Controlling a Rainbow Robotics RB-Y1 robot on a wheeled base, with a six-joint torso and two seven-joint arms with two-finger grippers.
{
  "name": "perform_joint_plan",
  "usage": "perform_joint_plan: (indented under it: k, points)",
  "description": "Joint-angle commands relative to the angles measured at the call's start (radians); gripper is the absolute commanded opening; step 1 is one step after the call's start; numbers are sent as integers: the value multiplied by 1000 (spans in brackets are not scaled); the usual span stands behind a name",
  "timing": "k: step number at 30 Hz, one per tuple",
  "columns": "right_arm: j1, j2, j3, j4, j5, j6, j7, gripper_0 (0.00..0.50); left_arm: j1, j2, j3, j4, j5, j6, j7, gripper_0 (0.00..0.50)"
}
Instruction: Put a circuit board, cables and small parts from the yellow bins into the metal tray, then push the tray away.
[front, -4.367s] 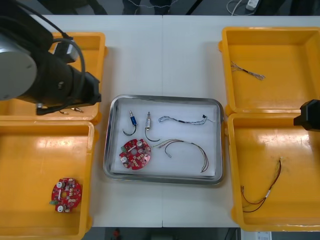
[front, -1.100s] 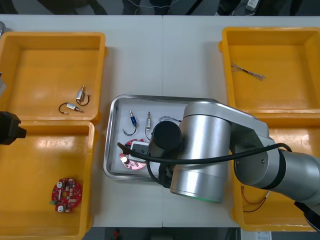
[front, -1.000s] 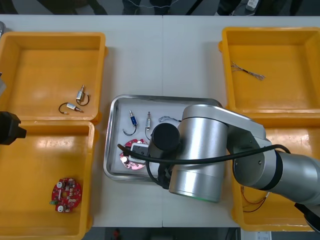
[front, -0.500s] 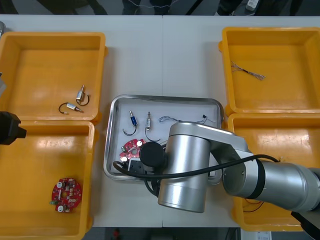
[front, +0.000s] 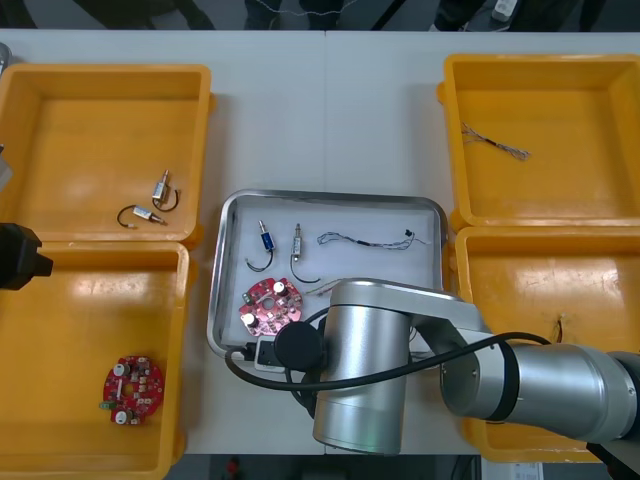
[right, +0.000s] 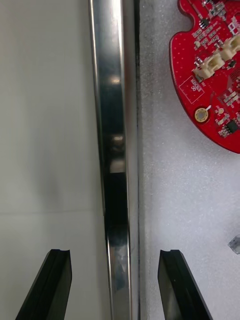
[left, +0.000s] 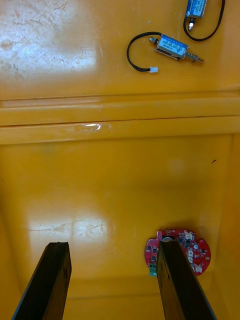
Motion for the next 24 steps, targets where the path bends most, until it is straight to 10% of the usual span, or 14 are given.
perform_joint_plan:
  k: [1,9,11,13,24]
  points:
    - [12,26,14,6,22,-18,26,500,19,33,32,-33,6,6,5,500]
    - [11,34,14,6,39,-18,29,485,19,33,32,-33,6,6,5,500]
    - [11,34,14,6,45,-18,31,269,19,33,32,-33,6,6,5,500]
    - [11,34,14,6,50,-16,31,174,19,33,32,-33,6,6,5,500]
    - [-8,34,14,6,70,-18,35,49,19,33,32,-33,6,6,5,500]
